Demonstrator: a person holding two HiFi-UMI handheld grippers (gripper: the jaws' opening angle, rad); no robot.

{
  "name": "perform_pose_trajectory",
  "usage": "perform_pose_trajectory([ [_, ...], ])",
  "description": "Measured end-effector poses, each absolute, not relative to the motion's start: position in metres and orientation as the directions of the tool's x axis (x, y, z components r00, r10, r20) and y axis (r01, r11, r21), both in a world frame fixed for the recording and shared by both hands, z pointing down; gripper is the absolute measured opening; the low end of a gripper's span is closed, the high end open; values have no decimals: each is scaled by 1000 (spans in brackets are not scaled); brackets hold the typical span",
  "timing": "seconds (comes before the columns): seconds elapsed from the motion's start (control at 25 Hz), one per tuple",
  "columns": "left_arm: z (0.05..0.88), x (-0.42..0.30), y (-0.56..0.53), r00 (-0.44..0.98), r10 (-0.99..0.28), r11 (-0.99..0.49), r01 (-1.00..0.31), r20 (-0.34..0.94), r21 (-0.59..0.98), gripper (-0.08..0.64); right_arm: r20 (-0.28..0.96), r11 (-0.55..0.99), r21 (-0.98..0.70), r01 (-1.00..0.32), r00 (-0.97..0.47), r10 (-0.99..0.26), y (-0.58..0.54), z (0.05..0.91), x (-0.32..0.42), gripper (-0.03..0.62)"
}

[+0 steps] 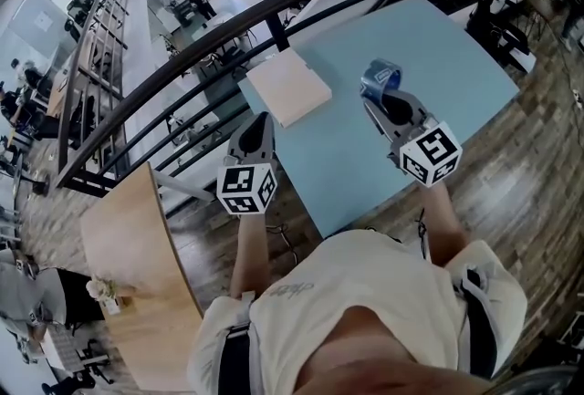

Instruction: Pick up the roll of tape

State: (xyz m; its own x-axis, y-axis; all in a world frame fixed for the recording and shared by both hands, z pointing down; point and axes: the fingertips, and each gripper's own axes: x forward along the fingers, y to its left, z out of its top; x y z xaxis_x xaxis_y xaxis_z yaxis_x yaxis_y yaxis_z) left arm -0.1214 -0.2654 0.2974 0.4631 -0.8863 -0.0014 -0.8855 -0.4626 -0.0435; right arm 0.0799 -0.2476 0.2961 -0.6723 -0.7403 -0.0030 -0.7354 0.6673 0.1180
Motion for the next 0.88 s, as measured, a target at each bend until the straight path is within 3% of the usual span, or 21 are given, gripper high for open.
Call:
perform_pose_trajectory([
  [0.88,324,-113,-263,475,-879,-477,-879,50,-26,21,44,693,109,-713,-693,-720,-248,320,75,49],
])
